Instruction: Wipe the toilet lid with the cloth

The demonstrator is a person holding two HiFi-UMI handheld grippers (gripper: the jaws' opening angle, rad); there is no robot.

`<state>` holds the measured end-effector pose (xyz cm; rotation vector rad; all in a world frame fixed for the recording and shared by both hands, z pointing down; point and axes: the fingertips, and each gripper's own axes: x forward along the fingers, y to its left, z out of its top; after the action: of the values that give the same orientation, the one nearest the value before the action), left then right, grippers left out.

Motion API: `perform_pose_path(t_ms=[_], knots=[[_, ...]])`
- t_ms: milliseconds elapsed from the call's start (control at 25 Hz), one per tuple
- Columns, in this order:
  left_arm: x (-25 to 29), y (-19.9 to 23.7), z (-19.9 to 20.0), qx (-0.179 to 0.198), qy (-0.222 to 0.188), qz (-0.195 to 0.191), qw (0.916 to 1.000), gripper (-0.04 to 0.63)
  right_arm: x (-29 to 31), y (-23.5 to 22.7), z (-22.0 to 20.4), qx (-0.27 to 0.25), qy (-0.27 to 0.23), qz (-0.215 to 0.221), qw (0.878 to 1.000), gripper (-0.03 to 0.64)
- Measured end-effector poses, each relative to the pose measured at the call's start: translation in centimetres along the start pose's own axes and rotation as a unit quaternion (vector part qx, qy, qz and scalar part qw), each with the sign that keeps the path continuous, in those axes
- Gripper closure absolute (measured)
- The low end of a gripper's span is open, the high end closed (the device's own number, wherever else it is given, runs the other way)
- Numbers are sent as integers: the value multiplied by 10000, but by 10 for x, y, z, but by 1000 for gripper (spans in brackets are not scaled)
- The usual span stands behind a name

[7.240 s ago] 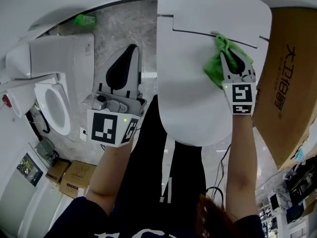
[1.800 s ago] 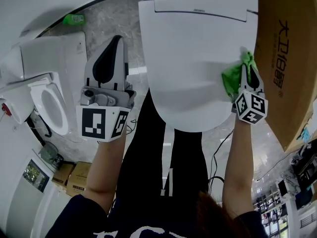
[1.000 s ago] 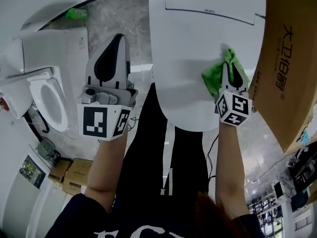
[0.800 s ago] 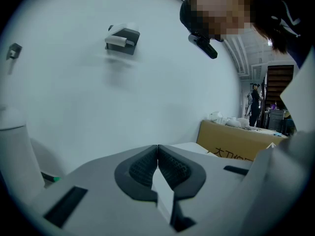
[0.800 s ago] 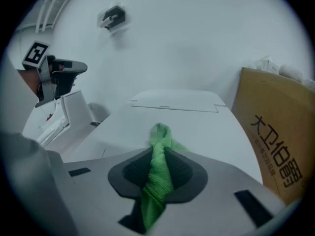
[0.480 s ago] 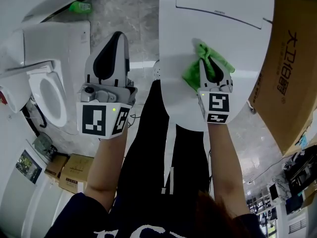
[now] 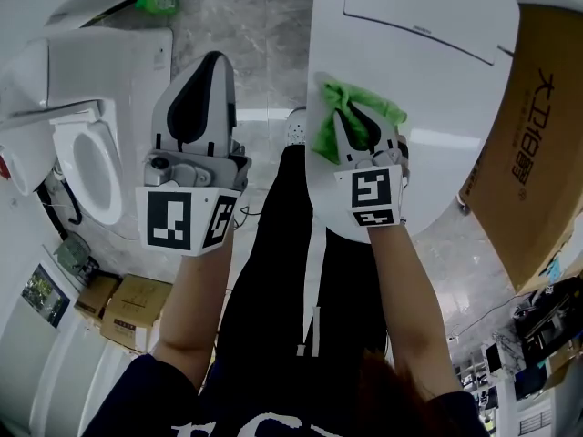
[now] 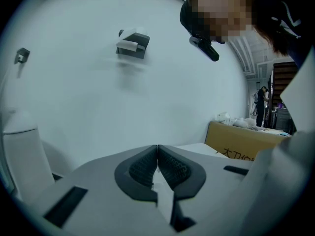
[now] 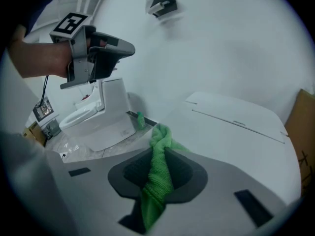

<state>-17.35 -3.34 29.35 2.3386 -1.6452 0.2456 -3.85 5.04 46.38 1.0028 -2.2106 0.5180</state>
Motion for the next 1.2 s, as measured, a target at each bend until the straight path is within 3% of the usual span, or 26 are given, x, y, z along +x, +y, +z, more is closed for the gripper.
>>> perform_pose_path(t_ms=[440,840,1200], knots=[[-7,-3,-4,-14,38,38,10000,574,16,64,6,-541,232,975,9935,537],[0,-19,1,58,7,-59,10000,574,-4,93,-19,-918,404,1621,9817,537],[6,-43,2,132,27,-271,9995,574,-40,36,-46,-407,214,997,9940,537]])
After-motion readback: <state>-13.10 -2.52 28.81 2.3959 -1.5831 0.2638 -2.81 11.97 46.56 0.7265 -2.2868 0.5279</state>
